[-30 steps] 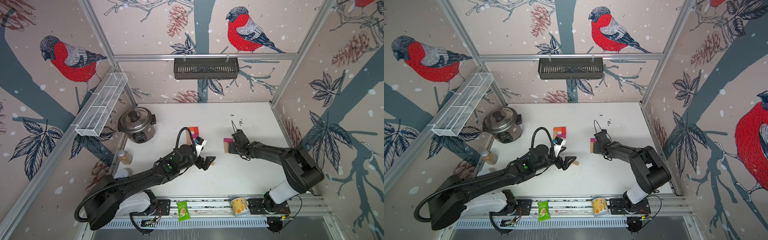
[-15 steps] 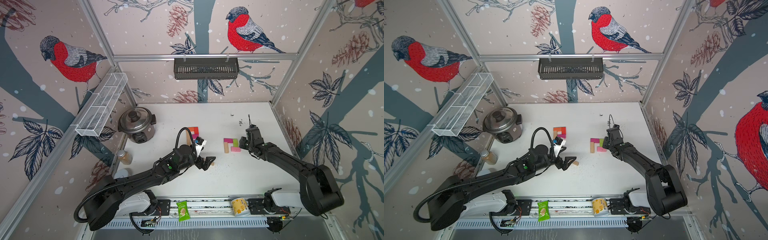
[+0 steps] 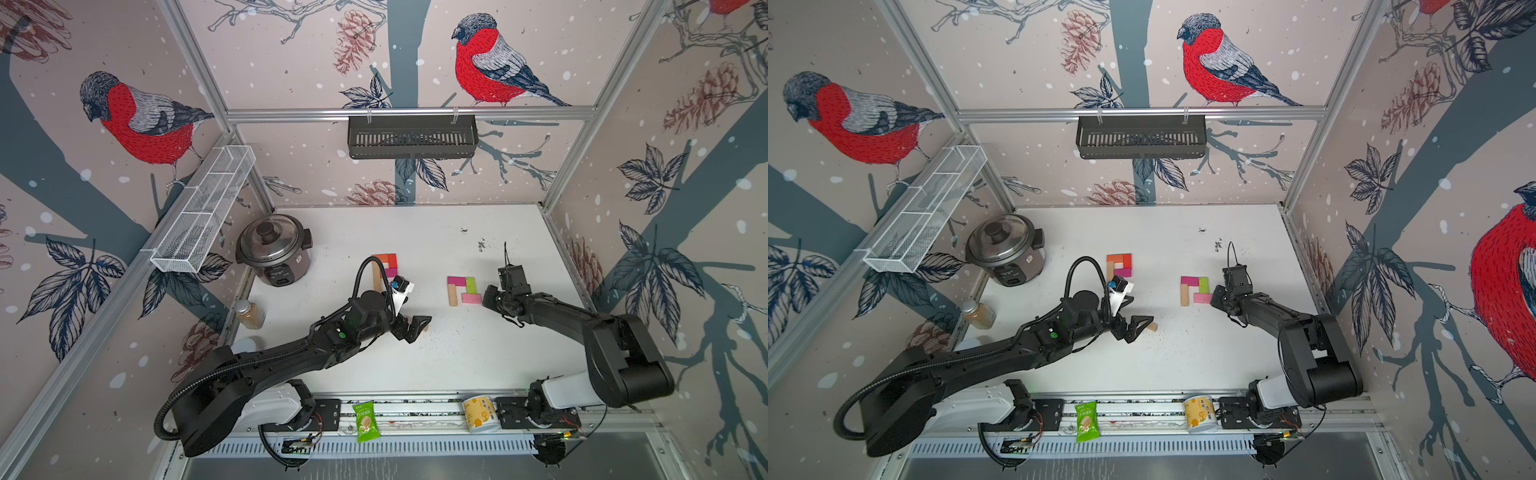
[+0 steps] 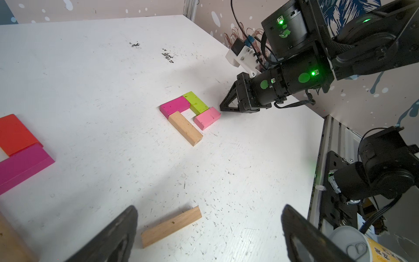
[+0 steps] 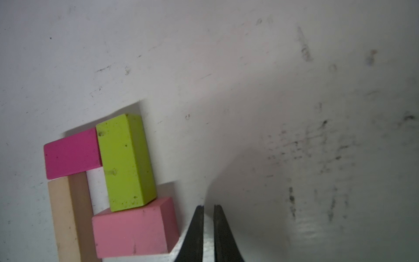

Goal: Assemble the letter p with building blocks
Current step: Adjust the building block at the center of the board.

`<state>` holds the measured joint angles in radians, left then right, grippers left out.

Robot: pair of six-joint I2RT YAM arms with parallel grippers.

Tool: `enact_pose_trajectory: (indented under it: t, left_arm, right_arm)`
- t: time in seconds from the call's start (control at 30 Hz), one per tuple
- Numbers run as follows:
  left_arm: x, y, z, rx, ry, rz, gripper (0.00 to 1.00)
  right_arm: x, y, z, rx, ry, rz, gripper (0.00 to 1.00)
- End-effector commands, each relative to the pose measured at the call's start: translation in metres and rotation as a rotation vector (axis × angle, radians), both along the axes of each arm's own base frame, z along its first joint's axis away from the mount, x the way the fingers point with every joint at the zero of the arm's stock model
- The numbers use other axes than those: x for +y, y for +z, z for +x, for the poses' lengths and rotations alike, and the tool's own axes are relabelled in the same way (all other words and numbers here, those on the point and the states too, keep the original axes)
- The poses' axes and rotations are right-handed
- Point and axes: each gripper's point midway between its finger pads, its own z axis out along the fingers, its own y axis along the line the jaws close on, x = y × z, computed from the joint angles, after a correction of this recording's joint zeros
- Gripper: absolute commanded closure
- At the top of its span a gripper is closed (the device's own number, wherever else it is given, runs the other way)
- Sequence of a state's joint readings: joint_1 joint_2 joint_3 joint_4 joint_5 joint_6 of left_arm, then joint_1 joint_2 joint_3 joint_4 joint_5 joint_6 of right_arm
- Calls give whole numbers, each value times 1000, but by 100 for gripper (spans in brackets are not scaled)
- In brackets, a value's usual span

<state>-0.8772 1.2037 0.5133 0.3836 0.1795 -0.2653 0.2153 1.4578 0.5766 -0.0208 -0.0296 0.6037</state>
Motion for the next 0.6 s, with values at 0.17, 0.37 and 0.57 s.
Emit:
enact_pose_trajectory:
  t: [0.17, 0.37, 0.57]
  left_arm:
    - [-7, 15, 3, -36, -8, -45, 3]
    - [-7, 13, 4, -31, -7, -42, 3]
    - [-10, 9, 4, -18, -15, -35, 3]
  right_arm:
    - [8, 2, 7, -24, 14, 43, 87]
    - [13, 0, 8, -17, 35, 60, 86]
    - [17, -2, 8, -14, 49, 67, 85]
